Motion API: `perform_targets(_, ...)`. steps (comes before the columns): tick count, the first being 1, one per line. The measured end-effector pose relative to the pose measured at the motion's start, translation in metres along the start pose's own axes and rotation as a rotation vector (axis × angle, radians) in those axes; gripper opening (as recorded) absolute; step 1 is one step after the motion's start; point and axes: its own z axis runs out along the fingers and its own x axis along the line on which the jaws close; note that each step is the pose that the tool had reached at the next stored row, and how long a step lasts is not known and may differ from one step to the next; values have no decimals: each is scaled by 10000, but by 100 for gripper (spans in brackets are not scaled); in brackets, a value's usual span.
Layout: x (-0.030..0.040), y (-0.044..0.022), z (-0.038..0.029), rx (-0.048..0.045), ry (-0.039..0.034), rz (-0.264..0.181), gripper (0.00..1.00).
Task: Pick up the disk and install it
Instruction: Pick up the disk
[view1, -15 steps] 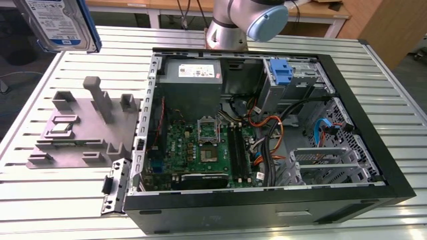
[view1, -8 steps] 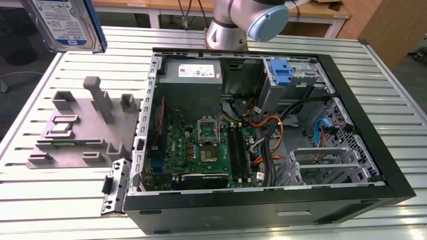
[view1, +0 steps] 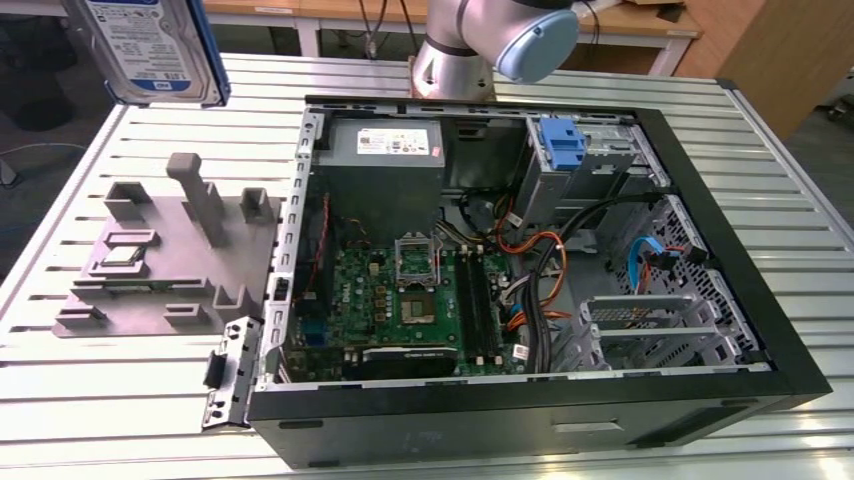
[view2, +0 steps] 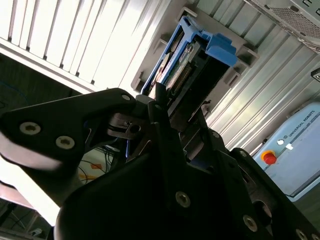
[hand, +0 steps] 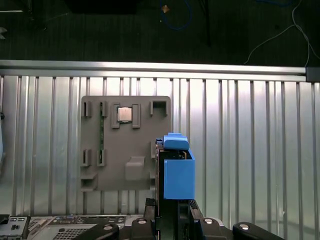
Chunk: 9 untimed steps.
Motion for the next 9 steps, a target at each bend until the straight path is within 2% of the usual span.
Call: perform_targets(9,93,-65,-7,0,0,1,35)
